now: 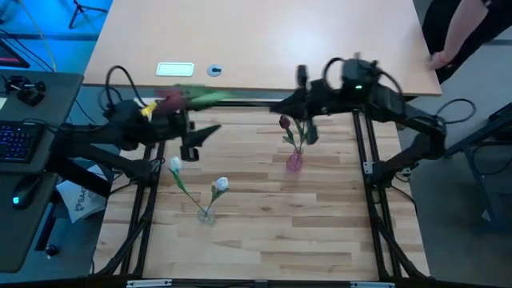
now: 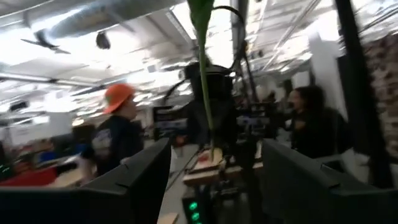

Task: Sort flowers into vase by color
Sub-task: Put the red flower into the purple vase

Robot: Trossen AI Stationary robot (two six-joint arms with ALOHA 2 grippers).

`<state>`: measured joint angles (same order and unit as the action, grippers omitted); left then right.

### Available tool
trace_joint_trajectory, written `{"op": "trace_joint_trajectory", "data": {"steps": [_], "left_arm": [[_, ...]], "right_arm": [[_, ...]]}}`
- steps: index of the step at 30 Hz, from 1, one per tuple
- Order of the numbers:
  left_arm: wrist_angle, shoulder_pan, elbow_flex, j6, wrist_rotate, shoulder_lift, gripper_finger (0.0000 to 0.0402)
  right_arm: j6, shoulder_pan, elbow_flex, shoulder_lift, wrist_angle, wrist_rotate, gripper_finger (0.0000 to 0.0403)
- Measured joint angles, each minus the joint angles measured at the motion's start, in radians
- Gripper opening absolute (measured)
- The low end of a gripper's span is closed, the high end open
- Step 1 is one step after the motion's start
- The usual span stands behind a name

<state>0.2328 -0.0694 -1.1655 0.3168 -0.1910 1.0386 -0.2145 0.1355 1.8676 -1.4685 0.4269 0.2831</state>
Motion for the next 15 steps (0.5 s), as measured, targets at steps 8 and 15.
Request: {"op": "trace_joint_trajectory", "data": {"steps": [8,15], "left_arm": [[-0.024,0.144,0.063,-0.167,0.154,-0.072,0.0239],[0.303,0.216,0.167,-0.321,0.264,0.055,0.0239]], "right_arm": [[0.21,0.021,-0.567,0.261,-0.539,-0.128,0.0],[0.358,-0.023,-0.82,0.228,-1.022,-0.252,0.0]]}}
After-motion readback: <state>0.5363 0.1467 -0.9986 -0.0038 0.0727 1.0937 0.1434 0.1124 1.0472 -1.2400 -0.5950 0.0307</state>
